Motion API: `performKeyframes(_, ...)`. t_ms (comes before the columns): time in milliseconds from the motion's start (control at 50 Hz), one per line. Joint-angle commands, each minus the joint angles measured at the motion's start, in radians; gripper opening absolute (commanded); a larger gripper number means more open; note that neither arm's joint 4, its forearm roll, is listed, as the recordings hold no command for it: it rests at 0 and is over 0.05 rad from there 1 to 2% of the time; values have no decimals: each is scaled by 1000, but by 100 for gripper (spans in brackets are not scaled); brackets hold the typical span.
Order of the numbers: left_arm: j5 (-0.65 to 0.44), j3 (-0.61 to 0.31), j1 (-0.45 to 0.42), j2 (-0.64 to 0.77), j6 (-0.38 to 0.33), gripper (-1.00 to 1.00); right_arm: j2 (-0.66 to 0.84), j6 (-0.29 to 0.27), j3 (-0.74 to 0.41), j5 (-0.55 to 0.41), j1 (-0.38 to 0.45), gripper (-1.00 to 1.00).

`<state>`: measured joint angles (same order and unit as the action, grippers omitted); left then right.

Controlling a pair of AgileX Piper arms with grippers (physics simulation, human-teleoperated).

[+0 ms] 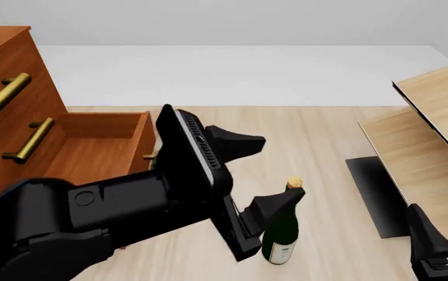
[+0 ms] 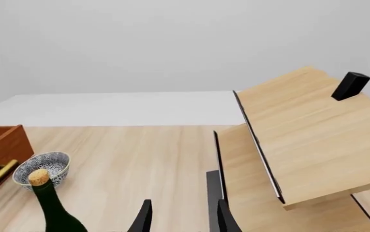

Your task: Put the wine bottle in the bottom drawer of the cabinet.

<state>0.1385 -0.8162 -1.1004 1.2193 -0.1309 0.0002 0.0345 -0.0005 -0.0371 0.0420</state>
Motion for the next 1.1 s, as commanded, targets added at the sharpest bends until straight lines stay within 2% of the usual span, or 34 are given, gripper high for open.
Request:
performKeyframes(20, 8, -13, 44, 25, 22, 100, 0, -3, 0, -5, 6, 100)
performKeyframes(180, 54, -4, 74, 70, 20, 100, 0, -3, 0, -9, 9, 100)
performKeyframes(240, 72, -1, 74, 100, -3, 100, 0, -5, 0, -10, 12, 100)
performKeyframes(280, 75, -6, 69, 116, 23, 100, 0, -4, 0, -9, 12, 100)
performKeyframes(320, 96, 1, 74, 127, 13, 100, 0, -5, 0, -12, 13, 100)
performKeyframes(520, 151, 13, 65, 185, 51, 100, 1, -4, 0, -16, 13, 100)
performKeyframes(1100, 260, 36, 76, 296, 60, 100, 2, -6, 0, -36, 18, 100)
